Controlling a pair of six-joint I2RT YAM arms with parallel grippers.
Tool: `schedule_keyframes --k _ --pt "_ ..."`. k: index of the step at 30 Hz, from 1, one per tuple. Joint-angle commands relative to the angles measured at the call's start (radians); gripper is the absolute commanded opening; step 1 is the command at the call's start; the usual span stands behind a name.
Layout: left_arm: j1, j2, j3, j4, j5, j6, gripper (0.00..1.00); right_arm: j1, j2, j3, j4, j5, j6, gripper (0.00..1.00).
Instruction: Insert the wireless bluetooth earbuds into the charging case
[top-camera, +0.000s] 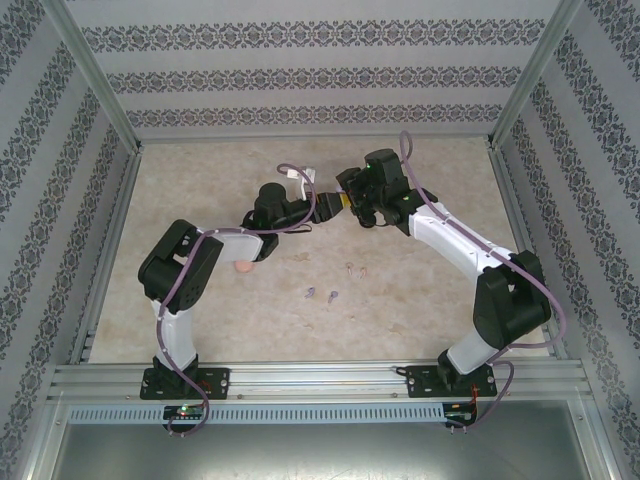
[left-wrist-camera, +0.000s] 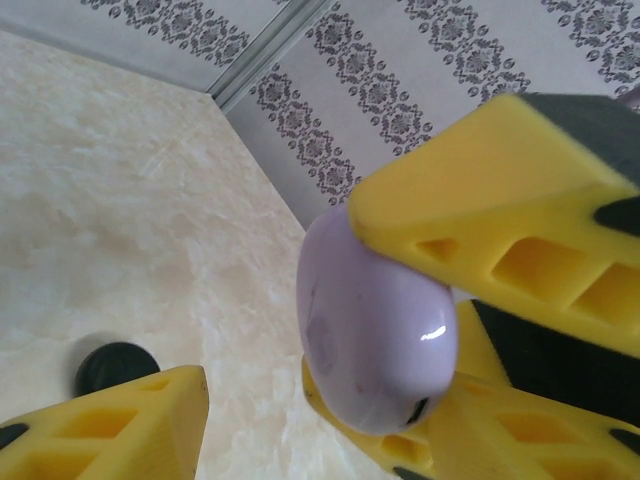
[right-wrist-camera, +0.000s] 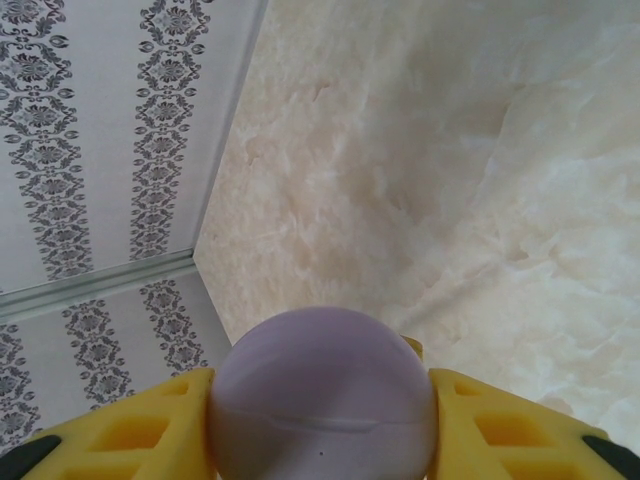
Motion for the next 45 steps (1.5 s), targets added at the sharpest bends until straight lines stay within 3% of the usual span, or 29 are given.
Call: schedule_keyframes --k 1,18,25,27,29,32,35,41,45 --pt "-0.013 0.019 0.030 0.083 0.000 -0.016 0.56 0.001 -0.010 -0.018 0.018 -0.013 0.013 0.34" --pt "-0.016 0.060 0.049 0.131 -0.032 -0.050 0.35 0.004 -0.012 -0.028 0.025 -0.024 0.013 0.34" --pt "-0.020 0.078 0.049 0.159 -0.050 -0.067 0.20 0.003 -0.025 -0.039 0.028 -0.019 0.016 0.34" --pt "-0.022 0.078 0.048 0.159 -0.051 -0.068 0.12 0.002 -0.028 -0.039 0.029 -0.019 0.016 0.35" --pt "-0.022 0.078 0.049 0.161 -0.049 -0.071 0.00 0.000 -0.030 -0.036 0.035 -0.017 0.015 0.38" --pt "-0.022 0.072 0.047 0.159 -0.046 -0.075 0.00 -0.014 -0.037 -0.019 0.047 -0.024 -0.010 0.59" --pt "-0.016 0.058 0.037 0.152 -0.027 -0.077 0.00 -0.046 -0.075 -0.002 0.040 -0.022 -0.068 0.70" --pt "0.051 -0.009 -0.009 0.145 0.096 -0.102 0.00 -0.135 -0.204 -0.066 0.004 -0.065 -0.305 0.73" --pt "0.094 -0.069 -0.008 0.066 0.216 -0.077 0.00 -0.174 -0.260 -0.148 0.045 -0.161 -0.557 0.72"
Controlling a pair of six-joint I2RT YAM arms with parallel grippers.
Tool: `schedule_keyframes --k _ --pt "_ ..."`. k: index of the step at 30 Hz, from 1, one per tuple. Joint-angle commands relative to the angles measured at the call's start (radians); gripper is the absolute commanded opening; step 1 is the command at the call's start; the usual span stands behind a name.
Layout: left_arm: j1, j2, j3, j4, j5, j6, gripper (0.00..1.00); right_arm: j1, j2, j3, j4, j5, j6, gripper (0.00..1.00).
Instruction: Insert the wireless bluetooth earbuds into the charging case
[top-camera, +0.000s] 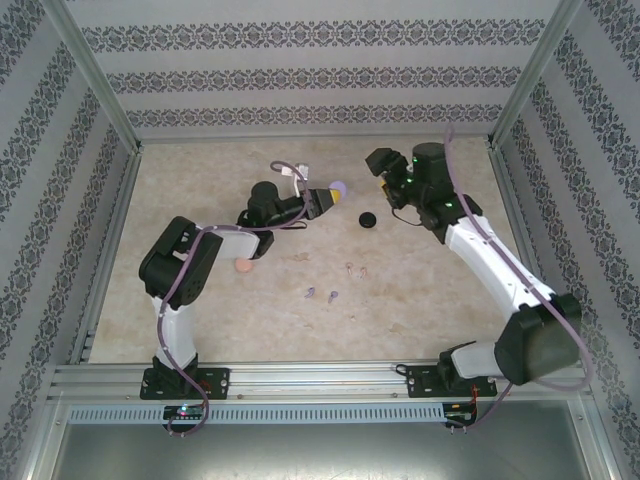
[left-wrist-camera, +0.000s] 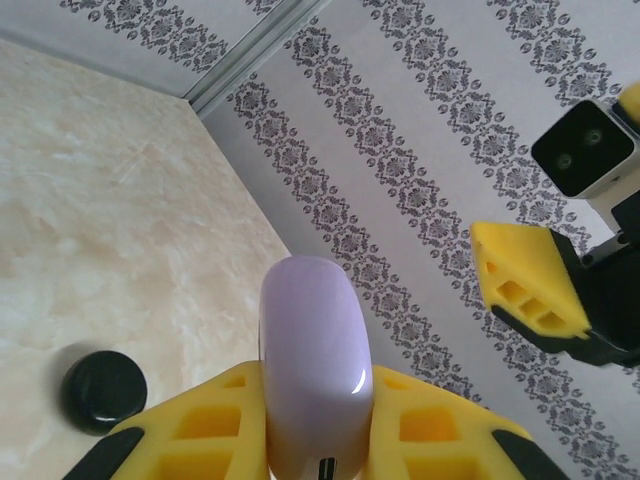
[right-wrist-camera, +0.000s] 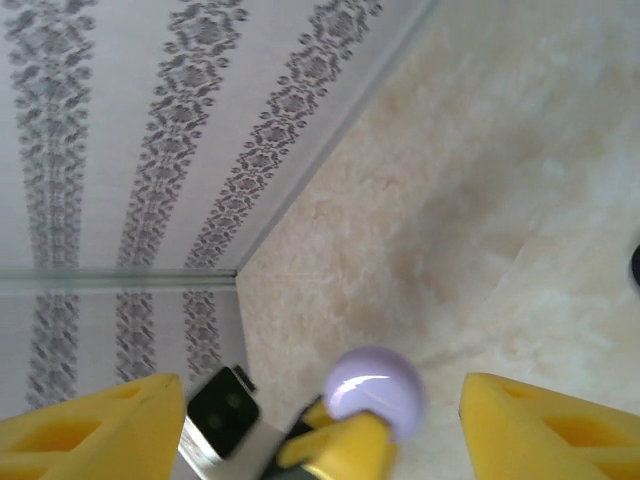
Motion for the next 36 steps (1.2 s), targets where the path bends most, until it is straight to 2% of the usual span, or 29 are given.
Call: schedule_keyframes --k 1,5,7,12,25,36 --pt "0.035 -0.096 0.003 -0.050 0.140 0.022 0.00 -0.009 -0.027 -0.076 0.028 -0.106 -0.301 0.72" --pt "0.046 -0.161 0.026 -0.209 0.231 0.109 0.00 -0.009 -0.065 -0.163 0.118 -0.215 -0.496 0.71" --pt "0.046 -0.185 0.041 -0.285 0.273 0.155 0.00 -0.008 -0.061 -0.182 0.157 -0.277 -0.531 0.71" --pt "0.047 -0.210 0.043 -0.343 0.312 0.180 0.00 0.015 -0.024 -0.169 0.203 -0.352 -0.561 0.69" --pt "0.044 -0.215 0.054 -0.345 0.325 0.171 0.00 0.072 0.107 -0.096 0.247 -0.355 -0.556 0.64" --pt "0.043 -0.255 0.044 -0.328 0.314 0.165 0.00 -0.017 0.155 -0.206 0.308 -0.341 -0.514 0.56"
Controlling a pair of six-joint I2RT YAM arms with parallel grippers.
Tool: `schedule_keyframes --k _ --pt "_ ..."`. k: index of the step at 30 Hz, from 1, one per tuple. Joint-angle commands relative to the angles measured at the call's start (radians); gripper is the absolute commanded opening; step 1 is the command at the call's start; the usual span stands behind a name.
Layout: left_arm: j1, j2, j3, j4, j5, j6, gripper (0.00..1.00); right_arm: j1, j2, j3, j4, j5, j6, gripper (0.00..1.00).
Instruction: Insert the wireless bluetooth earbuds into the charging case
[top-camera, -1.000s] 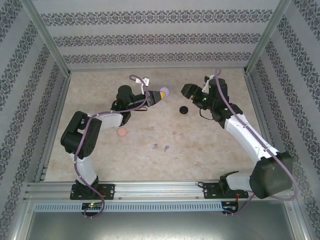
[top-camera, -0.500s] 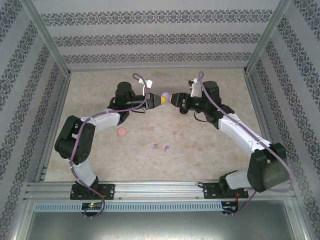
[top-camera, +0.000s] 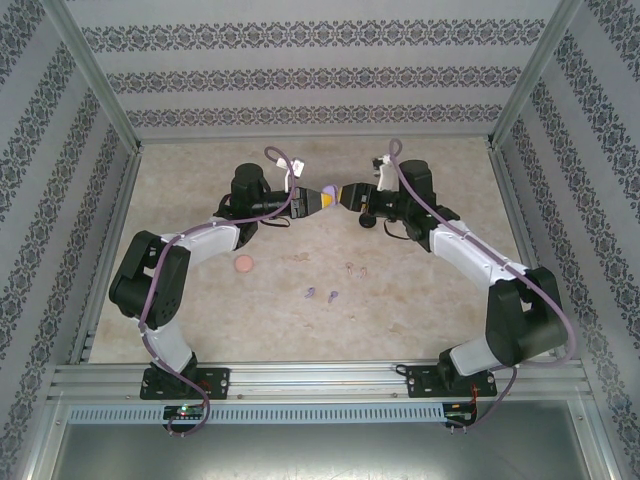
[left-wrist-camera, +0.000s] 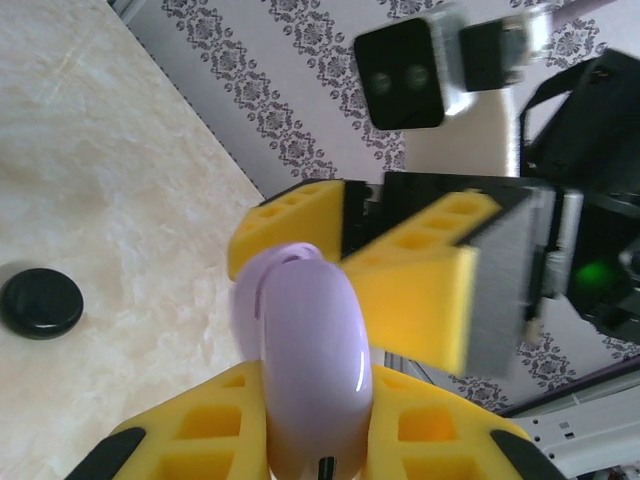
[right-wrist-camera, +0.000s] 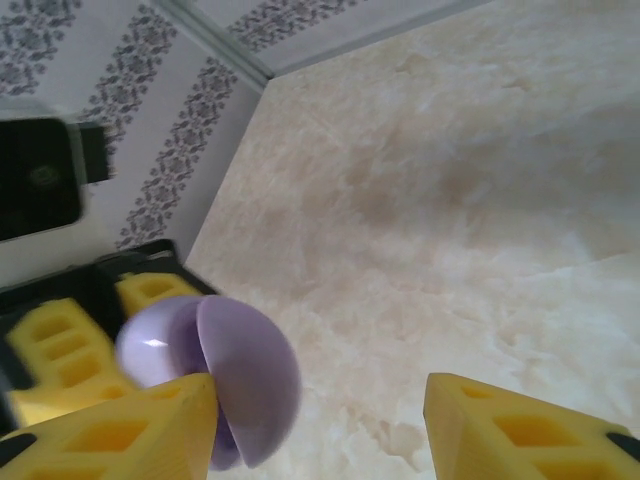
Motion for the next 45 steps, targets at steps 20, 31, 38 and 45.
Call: schedule_keyframes --k 20,31,38,45 --pt "-0.010 -0.035 0.022 0.064 0.036 0.010 0.00 0.036 -0.078 0.032 0.049 -0.051 0.048 0.57" --pt "-0.014 -0.046 0.035 0.073 0.034 -0.001 0.00 0.007 0.049 -0.001 0.082 -0.017 0.062 0.49" --pt "-0.019 -0.053 0.045 0.067 0.035 0.001 0.00 -0.016 0.077 -0.049 0.127 -0.021 0.083 0.46" --pt "-0.022 -0.052 0.046 0.060 0.029 0.007 0.00 -0.029 0.039 -0.057 0.124 -0.043 0.086 0.46"
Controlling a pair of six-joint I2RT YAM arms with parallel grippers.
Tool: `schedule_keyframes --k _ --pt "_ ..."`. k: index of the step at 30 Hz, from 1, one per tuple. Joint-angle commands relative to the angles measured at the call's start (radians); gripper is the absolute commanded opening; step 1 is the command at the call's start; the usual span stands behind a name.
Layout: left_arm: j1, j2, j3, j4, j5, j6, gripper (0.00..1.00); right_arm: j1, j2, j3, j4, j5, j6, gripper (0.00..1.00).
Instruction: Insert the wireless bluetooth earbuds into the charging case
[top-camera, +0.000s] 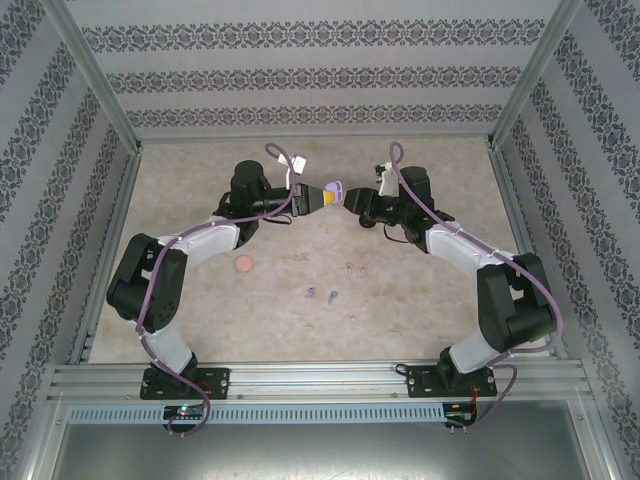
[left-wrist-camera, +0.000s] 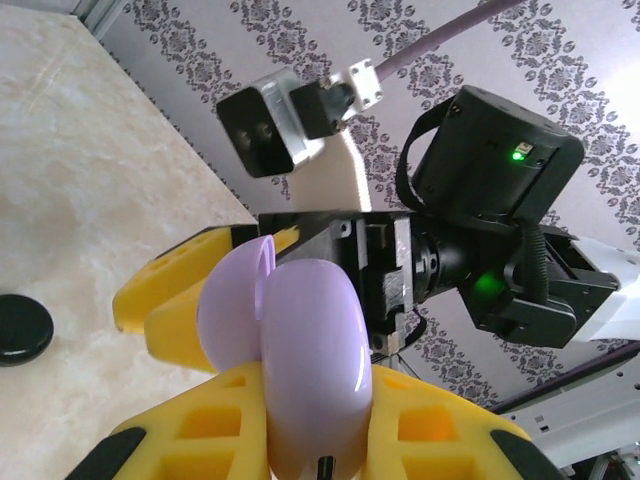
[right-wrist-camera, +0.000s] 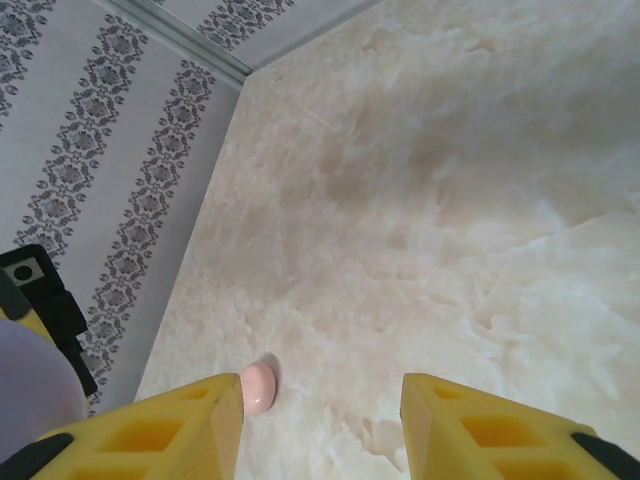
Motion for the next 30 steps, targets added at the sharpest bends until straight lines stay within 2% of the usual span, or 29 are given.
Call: schedule_keyframes --k 1,10,20,30 --pt "-0.011 -0.029 0.027 0.053 0.026 0.011 0.00 -0.015 -0.056 -0.014 0.009 -0.016 0.004 0.46" --pt "-0.016 -0.031 0.029 0.047 0.034 0.013 0.00 -0.052 -0.193 -0.064 -0.013 -0.127 -0.058 0.45" --pt "-0.020 -0.032 0.038 0.033 0.032 0.019 0.00 0.003 -0.139 0.016 -0.029 -0.123 -0.062 0.42" --pt "-0.023 -0.034 0.045 0.027 0.036 0.023 0.00 0.011 -0.091 0.038 -0.030 -0.092 -0.055 0.37"
